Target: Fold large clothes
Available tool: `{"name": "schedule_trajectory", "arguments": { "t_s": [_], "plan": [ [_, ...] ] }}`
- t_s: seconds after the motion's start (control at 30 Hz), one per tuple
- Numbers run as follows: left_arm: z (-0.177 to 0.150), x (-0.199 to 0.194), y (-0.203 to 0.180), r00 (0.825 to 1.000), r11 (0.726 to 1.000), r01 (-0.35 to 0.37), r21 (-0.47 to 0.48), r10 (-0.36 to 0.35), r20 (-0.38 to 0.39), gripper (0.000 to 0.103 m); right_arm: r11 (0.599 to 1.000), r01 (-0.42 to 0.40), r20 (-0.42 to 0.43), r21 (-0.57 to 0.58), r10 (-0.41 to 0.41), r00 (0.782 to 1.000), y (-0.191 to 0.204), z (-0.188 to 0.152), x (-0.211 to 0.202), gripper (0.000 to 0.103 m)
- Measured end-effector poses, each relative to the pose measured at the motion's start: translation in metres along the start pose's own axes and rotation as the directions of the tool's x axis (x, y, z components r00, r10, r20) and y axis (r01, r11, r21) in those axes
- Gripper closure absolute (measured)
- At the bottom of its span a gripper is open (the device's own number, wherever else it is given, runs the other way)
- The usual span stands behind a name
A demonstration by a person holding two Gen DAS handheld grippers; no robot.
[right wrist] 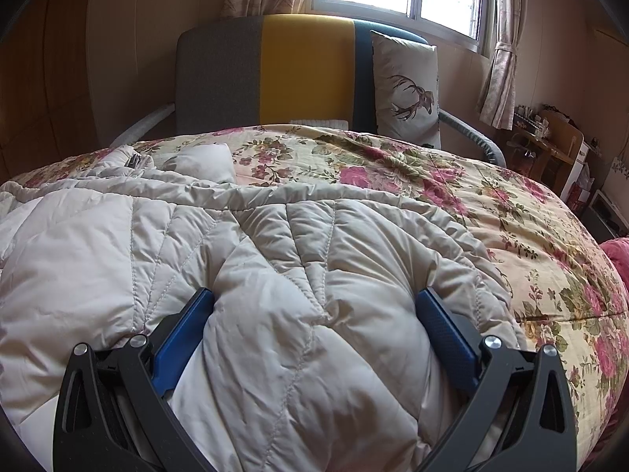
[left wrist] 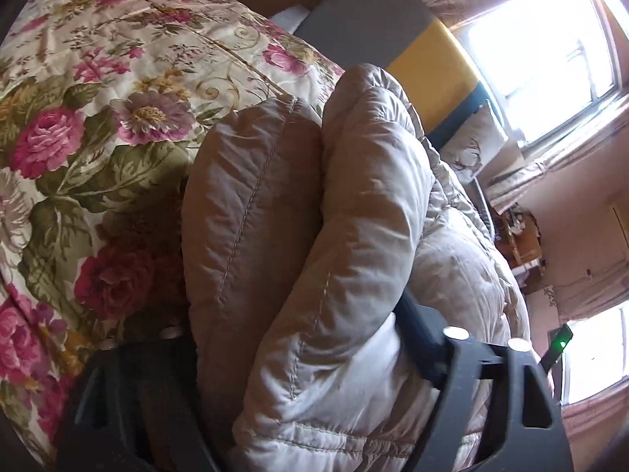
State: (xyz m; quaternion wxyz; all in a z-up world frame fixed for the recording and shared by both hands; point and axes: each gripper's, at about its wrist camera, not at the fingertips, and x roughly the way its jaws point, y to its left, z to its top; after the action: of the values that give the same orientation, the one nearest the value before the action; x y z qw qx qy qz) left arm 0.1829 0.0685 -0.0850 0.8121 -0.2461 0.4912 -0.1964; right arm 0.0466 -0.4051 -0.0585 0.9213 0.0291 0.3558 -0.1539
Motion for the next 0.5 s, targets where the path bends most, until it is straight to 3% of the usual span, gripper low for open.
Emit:
{"name": "schedule_trajectory", "arguments": {
  "t_s": [0.13,0.2,0.37,0.5],
  "plan": [
    [-0.003,-0.010,-0.005,0.999,0.999,0.013,-0.041,-0.012,0.035,0.064,1.000,-0.009,-0.004,0.004,0.009,1.000,-0.001,0.001,0.002,0.002],
    [-0.004,-0.021,-0.010,0.998,0.999,0.021,-0.029,-0.019,0.052,0.069,1.000,-0.010,-0.005,0.004,0.010,1.000,0.000,0.001,0.002,0.002],
    [-0.008,-0.047,-0.033,0.993,0.999,0.035,0.026,-0.038,0.110,0.074,1.000,-0.025,-0.014,0.012,0.025,1.000,-0.002,0.002,0.004,0.002],
    [-0.012,-0.068,-0.049,0.987,0.996,0.063,0.057,-0.071,0.147,0.075,0.999,-0.043,-0.068,0.025,0.045,0.997,-0.008,0.011,-0.004,0.002]
  ]
}}
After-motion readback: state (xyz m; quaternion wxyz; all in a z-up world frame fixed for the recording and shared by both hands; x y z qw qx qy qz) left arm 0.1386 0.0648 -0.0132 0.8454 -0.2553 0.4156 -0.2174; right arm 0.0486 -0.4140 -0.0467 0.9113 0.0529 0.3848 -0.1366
